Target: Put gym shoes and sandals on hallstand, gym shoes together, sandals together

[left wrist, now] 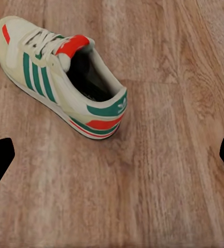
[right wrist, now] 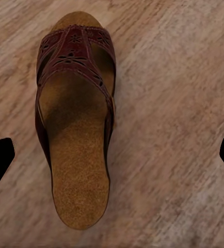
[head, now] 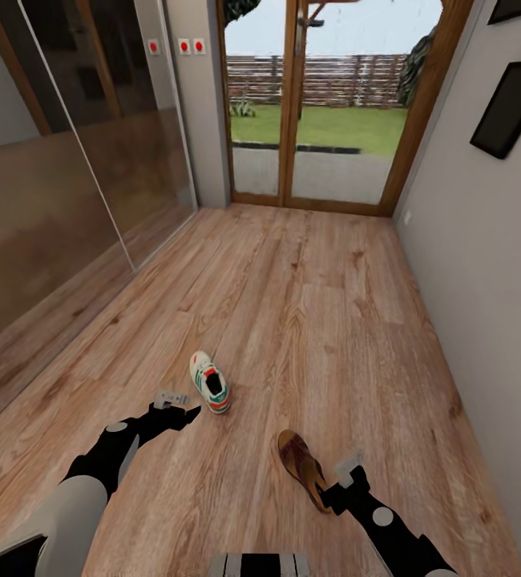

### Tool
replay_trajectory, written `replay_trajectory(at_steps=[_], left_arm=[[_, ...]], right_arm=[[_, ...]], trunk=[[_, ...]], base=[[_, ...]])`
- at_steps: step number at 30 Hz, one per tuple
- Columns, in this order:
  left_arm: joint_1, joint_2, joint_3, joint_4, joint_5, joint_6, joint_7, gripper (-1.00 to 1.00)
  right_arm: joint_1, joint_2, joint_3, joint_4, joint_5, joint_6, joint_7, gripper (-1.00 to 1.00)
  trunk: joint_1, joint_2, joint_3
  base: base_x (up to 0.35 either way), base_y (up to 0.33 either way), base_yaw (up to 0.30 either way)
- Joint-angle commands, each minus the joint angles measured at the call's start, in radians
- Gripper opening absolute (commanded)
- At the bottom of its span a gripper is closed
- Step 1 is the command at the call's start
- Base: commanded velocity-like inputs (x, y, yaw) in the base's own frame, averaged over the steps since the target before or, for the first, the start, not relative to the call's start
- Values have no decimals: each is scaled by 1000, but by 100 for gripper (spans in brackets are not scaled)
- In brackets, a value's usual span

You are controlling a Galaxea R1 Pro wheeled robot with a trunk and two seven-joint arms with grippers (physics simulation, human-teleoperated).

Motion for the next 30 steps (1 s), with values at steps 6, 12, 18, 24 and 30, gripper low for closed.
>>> replay_trajectory(at_steps=[6,12,18,24,30], left_arm=[[-1,0,7,-1,-9,2,-31,100],[-1,3,7,-1,-10,3,-55,100],[-1,4,6,-1,-11,3,-65,100],[-1,7,4,0,-10,3,-69,100],[-1,5,4,-1,-11,3,-71,100]], right_arm=[[0,0,-2,-1,4,-2,2,100],[0,0,-2,-1,4,-2,2,100],[0,0,-3,-1,4,-2,1,100],[0,0,-3,-1,4,-2,1,100],[0,0,-3,-1,3,-2,0,100]], trunk=[[2,-2,-34],[5,-3,-66],[8,-5,-99],[11,-6,-132],[13,-7,-163]], base=[[0,0,0],[0,0,0],[0,0,0],[0,0,0],[0,0,0]])
